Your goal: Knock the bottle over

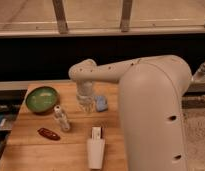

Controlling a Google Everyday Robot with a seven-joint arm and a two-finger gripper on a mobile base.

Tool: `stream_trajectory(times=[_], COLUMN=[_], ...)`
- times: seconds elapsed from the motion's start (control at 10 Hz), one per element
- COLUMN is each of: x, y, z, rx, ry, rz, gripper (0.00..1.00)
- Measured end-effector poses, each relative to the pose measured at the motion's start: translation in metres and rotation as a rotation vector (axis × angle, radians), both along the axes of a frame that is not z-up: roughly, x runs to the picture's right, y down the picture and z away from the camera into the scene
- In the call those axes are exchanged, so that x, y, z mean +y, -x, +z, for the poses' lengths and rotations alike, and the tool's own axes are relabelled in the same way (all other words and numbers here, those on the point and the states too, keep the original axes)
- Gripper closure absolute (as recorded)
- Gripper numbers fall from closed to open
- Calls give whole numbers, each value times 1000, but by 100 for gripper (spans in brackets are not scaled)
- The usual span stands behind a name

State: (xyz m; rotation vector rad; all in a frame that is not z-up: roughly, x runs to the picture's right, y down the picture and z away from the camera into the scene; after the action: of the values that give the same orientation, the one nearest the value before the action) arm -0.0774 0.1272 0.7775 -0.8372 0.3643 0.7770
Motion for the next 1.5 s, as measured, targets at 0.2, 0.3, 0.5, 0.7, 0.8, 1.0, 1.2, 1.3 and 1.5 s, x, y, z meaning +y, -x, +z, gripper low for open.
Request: stream_trajectory(times=[0.2, 0.3, 0.5, 0.7, 0.8, 1.0, 1.2, 1.3, 1.5], x=[3, 10, 34, 65, 77, 89, 87, 82, 70], y=[0, 4, 15, 32, 38, 55, 80, 93, 117], z=[0, -4, -15, -28, -31, -33, -31, -29, -26], rx=[11, 8, 2, -17, -30, -76, -121, -138, -169], ry=[4, 14, 42, 80, 101, 131, 140, 137, 121], rz=[-30, -42, -61, -82, -93, -127, -166, -182, -205], gripper=[100, 100, 100, 100, 100, 100, 100, 100, 100])
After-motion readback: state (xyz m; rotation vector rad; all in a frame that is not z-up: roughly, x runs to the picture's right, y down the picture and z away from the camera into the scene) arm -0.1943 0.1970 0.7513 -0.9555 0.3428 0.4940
